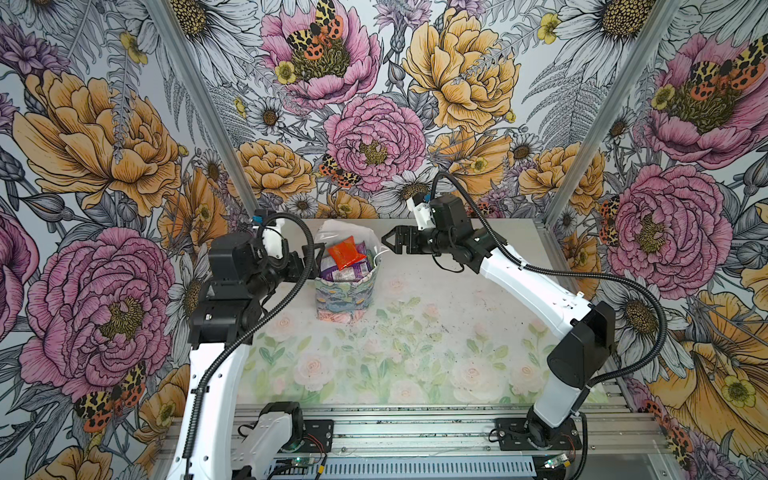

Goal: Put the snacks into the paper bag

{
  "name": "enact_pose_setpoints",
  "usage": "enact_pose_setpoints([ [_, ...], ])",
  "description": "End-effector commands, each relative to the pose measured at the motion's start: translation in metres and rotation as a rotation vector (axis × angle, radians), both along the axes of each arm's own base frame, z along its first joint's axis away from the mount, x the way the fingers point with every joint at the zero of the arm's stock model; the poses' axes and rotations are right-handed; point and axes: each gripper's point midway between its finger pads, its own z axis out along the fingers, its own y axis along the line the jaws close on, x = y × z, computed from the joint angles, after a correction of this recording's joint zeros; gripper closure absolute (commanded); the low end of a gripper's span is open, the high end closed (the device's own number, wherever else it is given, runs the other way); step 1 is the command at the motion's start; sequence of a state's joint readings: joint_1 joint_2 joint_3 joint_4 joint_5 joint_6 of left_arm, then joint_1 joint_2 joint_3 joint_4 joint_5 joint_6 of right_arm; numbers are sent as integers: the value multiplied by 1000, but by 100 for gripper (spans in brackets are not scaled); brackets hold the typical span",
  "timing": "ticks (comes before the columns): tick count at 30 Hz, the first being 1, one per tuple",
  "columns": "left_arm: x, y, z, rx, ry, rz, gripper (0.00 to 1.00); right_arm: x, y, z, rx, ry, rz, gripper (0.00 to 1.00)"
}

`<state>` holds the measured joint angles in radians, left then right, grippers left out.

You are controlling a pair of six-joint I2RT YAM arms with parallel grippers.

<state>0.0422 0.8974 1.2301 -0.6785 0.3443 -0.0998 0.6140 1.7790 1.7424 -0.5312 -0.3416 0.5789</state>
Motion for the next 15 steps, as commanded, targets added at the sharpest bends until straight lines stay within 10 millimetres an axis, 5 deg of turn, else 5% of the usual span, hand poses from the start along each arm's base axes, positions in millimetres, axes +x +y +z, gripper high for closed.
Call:
enact_pose_setpoints([
  [1,2,23,24,-82,-149,108,1,-4,25,-5,77,43,64,9],
  [9,5,62,1,-211,-120,244,1,-9,64,-17,113,83,147,9],
  [15,10,84,-14,-321,-124,305,1,-11,83,-5,143,68,190,10],
])
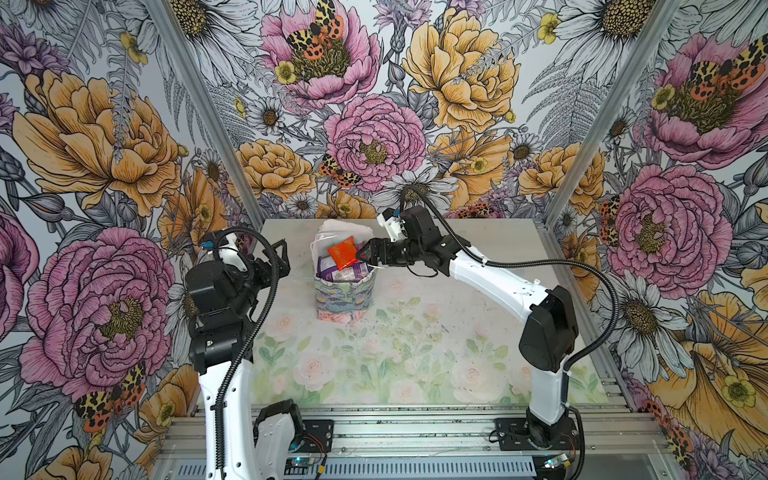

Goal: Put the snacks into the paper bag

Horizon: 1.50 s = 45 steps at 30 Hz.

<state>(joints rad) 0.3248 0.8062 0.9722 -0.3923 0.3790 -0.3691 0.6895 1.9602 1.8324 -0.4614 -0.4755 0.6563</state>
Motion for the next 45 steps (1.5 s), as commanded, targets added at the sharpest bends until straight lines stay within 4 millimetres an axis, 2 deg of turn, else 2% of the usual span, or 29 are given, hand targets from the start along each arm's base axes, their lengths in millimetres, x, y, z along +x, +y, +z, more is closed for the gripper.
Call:
enact_pose_setpoints([
  [1,1,6,11,-78,-72,11,1,0,15,32,79,-50,37,10],
  [4,4,12,6,-124,-90,30,1,4,14,39,82,-73,27,10],
  [7,9,16,0,-148,-107,43,1,12,3,45,64,-107,-13,10],
  [13,14,29,-20,-168,-145,104,1,32,-43,66,14,-203,-125,7],
  [16,17,36,-36,-143,-159,135,1,38,-69,84,-5,-269,-183,5],
  [20,19,45,-59,-75,-154,176,1,42,-118,105,-83,-387,-294,1],
  [23,18,50,-77,-47,-147,204,1,39,-159,117,-162,-481,-385,0],
  [26,18,53,-97,-28,-161,223,1,32,-196,121,-263,-562,-469,0],
  [28,20,52,-110,-11,-161,219,1,27,-225,110,-369,-602,-536,0],
  [31,25,43,-128,34,-150,194,1,18,-281,82,-536,-667,-706,0],
  [33,31,32,-138,99,-122,159,1,9,-317,57,-555,-688,-805,0],
  [36,37,18,-149,199,-91,127,1,-5,-362,23,-570,-704,-936,0],
  [39,38,14,-161,245,-95,126,1,-20,-397,-15,-720,-756,-1042,0],
  [42,44,12,-179,268,-62,103,1,-24,-430,-58,-883,-684,-1106,0],
  [44,47,11,-190,281,-50,100,1,-25,-436,-74,-864,-685,-1123,0],
  [45,49,10,-193,285,-61,96,1,-23,-437,-76,-825,-708,-1142,0],
])
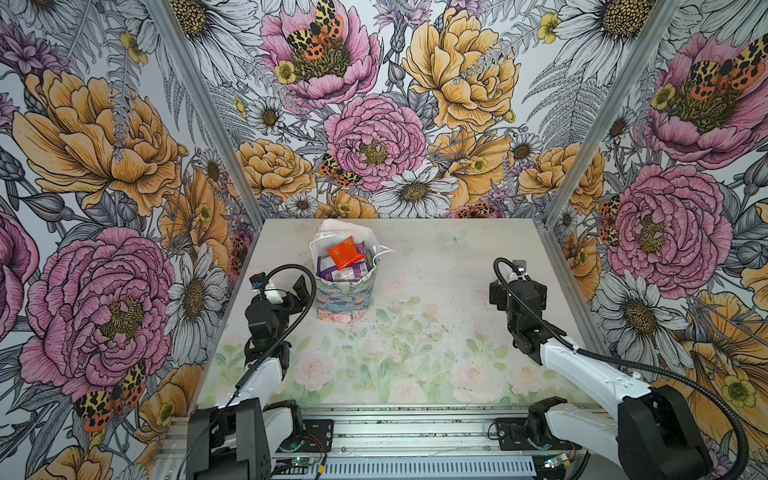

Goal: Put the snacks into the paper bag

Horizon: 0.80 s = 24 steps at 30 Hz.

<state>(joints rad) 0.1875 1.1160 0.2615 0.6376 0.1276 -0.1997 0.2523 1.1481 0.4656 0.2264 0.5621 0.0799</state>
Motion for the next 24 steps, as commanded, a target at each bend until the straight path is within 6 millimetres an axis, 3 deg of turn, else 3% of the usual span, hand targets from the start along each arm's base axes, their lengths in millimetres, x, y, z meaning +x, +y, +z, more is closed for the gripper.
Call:
enact_pose_setpoints([
  [1,6,0,2,76,-62,6,1,13,-19,31,15,-225,-79,0],
  [4,18,-4,0,61,-97,-24,1,27,-21,12,-3,-220,-67,0],
  [8,30,-7,-6,131,-65,-34,1,26,-22,-14,33,-264,2,0],
  [14,35,-18,-25,159,-88,-55,1,32,-5,-26,84,-251,170,0],
  [24,46,-21,-29,190,-37,-35,1,39,-15,-31,95,-221,108,0],
])
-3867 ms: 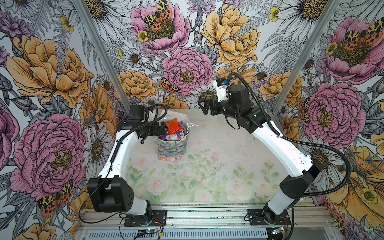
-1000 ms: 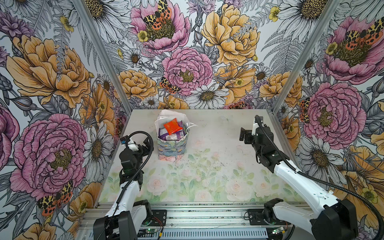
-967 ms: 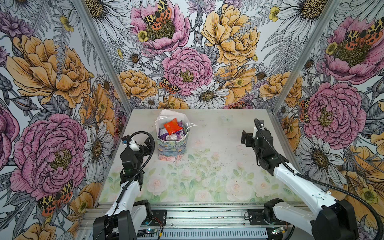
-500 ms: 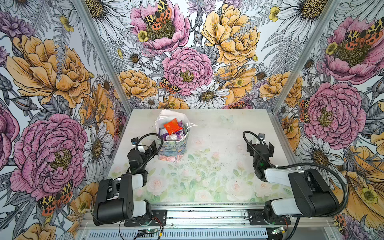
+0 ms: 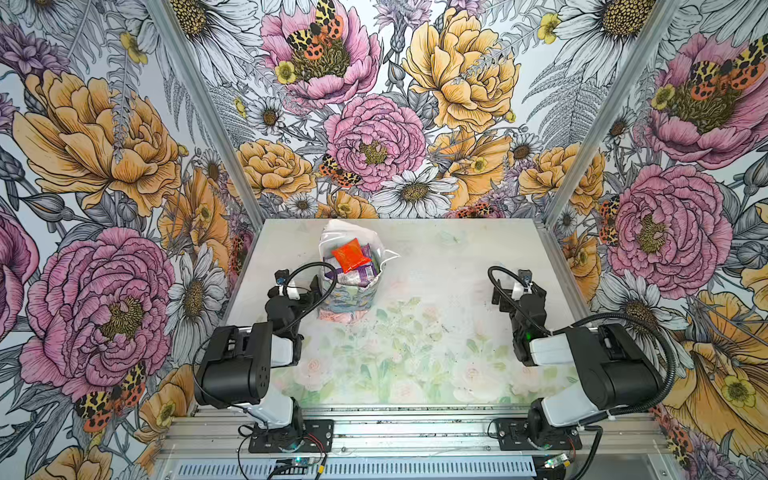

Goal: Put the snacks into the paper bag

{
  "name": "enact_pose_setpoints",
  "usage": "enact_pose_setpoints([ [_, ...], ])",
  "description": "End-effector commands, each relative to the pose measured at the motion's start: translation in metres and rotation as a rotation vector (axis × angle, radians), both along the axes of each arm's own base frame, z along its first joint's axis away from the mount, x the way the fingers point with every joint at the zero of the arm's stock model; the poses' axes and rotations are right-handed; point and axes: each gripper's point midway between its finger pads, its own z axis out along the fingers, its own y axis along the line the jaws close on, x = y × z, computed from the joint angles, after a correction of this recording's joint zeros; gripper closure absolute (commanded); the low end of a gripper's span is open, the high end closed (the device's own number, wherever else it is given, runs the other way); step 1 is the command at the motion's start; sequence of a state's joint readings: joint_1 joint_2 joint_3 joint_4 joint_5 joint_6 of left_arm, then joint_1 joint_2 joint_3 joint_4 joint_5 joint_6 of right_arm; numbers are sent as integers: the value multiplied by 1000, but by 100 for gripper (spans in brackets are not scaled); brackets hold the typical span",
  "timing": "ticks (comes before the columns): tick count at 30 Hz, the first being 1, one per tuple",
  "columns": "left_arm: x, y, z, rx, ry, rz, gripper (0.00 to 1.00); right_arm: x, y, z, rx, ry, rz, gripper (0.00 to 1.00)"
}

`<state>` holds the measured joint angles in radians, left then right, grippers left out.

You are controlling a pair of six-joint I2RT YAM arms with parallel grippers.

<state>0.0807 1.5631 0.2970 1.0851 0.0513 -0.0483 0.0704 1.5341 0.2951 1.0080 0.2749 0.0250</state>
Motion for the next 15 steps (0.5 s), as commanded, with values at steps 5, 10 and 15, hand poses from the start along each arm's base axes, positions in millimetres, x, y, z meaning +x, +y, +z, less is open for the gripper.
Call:
enact_pose_setpoints([
  [5,0,8,7,14,-21,68,1,14,-2,4,39,13,18,0],
  [10,0,11,6,12,-17,85,1,15,-1,4,41,16,23,0],
  [15,-1,15,6,7,-17,117,1,15,-2,4,44,18,26,0],
])
